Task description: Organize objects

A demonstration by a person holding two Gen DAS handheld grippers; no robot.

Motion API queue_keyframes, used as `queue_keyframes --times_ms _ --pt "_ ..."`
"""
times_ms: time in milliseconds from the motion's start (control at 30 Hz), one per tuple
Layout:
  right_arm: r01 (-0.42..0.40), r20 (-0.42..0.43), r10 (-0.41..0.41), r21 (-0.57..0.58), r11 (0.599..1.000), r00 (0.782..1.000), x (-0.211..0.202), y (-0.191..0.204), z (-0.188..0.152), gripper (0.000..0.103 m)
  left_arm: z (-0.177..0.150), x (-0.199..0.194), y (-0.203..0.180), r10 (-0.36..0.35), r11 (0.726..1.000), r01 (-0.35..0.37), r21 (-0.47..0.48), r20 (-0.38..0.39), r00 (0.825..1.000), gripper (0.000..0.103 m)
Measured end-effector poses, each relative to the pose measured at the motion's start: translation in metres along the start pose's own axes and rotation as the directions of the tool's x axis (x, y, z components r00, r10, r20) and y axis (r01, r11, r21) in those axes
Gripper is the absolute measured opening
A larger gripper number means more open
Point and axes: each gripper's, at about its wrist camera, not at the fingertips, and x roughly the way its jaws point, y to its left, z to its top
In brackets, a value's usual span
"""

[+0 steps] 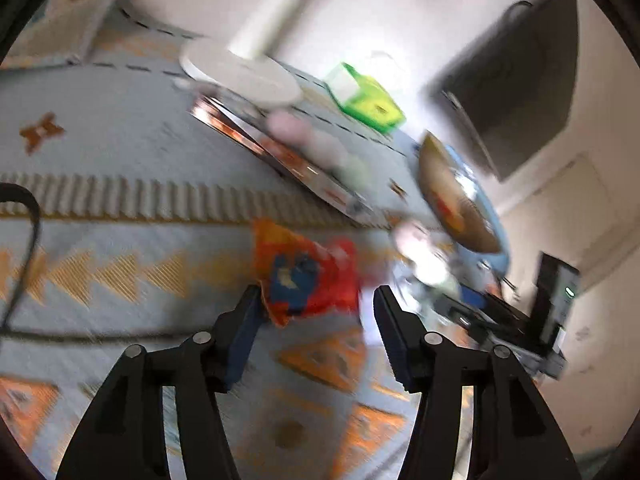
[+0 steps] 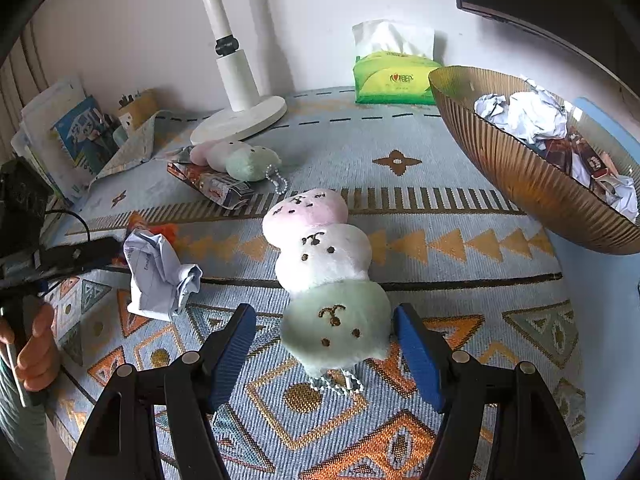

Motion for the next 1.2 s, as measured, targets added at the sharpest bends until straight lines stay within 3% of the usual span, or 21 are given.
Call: queue_keyframes --times_ms 67,100,133,200,267,300,367,400,433,533,633,700,733,833,867,900,1000,1100,1200 --pt "-0.002 0.003 0.002 0.001 1.000 1.000 -0.001 0.000 -0.001 0.070 -0.010 0.006 -0.013 -0.094 0.995 0.097 0.024 -0.093 0.991 0.054" --pt "-0.001 0.005 0.001 -0.001 1.000 1.000 -0.001 0.001 -0.001 0.070 -0.019 0.011 -0.021 -0.145 0.988 0.151 0.030 -0.163 0.976 0.054" --pt "-0.001 0.005 0.001 -0.002 1.000 1.000 -0.001 0.001 -0.001 0.070 -0.028 0.016 -0.031 -0.158 0.984 0.172 0.040 -0.235 0.959 0.054" --pt "0.000 0.008 0.000 -0.005 1.000 1.000 -0.001 0.001 -0.001 0.070 -0.042 0.014 -0.048 -0.100 0.985 0.135 0.111 -0.271 0.957 0.054" --pt "-0.002 0.012 0.002 -0.008 1.000 1.000 -0.002 0.001 0.000 0.070 -0.047 0.001 -0.064 0.048 0.972 -0.002 0.234 -0.191 0.980 0.054" --pt "-0.003 0.013 0.003 -0.009 1.000 1.000 -0.002 0.001 0.000 0.070 -0.045 -0.004 -0.067 0.097 0.966 -0.057 0.253 -0.148 0.984 0.060" --pt "-0.003 0.011 0.003 -0.011 1.000 1.000 -0.002 0.002 0.000 0.070 -0.034 -0.009 -0.068 0.232 0.938 -0.214 0.273 -0.032 0.972 0.076" --pt "-0.002 0.010 0.003 -0.012 1.000 1.000 -0.002 0.002 0.000 0.070 -0.029 -0.009 -0.067 0.285 0.921 -0.279 0.270 0.016 0.958 0.078" --pt "-0.003 0.010 0.003 -0.012 1.000 1.000 -0.002 0.001 0.000 0.070 -0.024 -0.005 -0.066 0.310 0.913 -0.309 0.265 0.041 0.950 0.078" --pt "-0.005 0.012 0.005 -0.013 1.000 1.000 -0.002 0.001 0.000 0.070 -0.011 0.021 -0.062 0.325 0.904 -0.307 0.298 -0.013 0.946 0.078" --pt "-0.009 0.009 0.009 -0.013 1.000 1.000 -0.001 0.000 0.000 0.070 -0.011 0.050 -0.068 0.401 0.840 -0.352 0.413 -0.036 0.915 0.078" --pt "-0.016 0.004 0.016 -0.015 1.000 1.000 0.000 -0.001 0.000 0.070 -0.010 0.060 -0.069 0.450 0.797 -0.404 0.449 0.005 0.893 0.077" --pt "-0.019 0.003 0.019 -0.016 1.000 1.000 0.000 -0.001 0.000 0.070 -0.010 0.061 -0.069 0.445 0.793 -0.405 0.455 0.020 0.895 0.075" --pt "-0.023 0.001 0.023 -0.012 1.000 1.000 0.000 0.000 0.001 0.070 -0.007 0.052 -0.063 0.397 0.819 -0.377 0.432 0.048 0.917 0.050" --pt "-0.025 -0.001 0.025 -0.009 1.000 1.000 0.001 -0.001 0.001 0.070 -0.007 0.048 -0.061 0.373 0.835 -0.360 0.417 0.054 0.926 0.033" --pt "-0.025 -0.005 0.025 -0.006 1.000 1.000 0.002 -0.001 0.001 0.071 -0.007 0.045 -0.059 0.341 0.857 -0.331 0.395 0.046 0.939 0.029" --pt "-0.022 -0.010 0.022 0.006 1.000 1.000 0.003 -0.003 0.002 0.071 -0.007 0.032 -0.047 0.350 0.873 -0.362 0.326 0.097 0.932 0.029" --pt "-0.014 -0.011 0.014 0.010 1.000 1.000 0.004 -0.004 0.001 0.071 -0.005 0.007 -0.034 0.270 0.920 -0.304 0.246 0.164 0.949 0.029" --pt "0.011 -0.021 -0.011 -0.007 1.000 1.000 0.006 0.000 0.002 0.079 -0.002 -0.005 -0.022 0.258 0.941 -0.293 0.169 0.202 0.945 0.029"
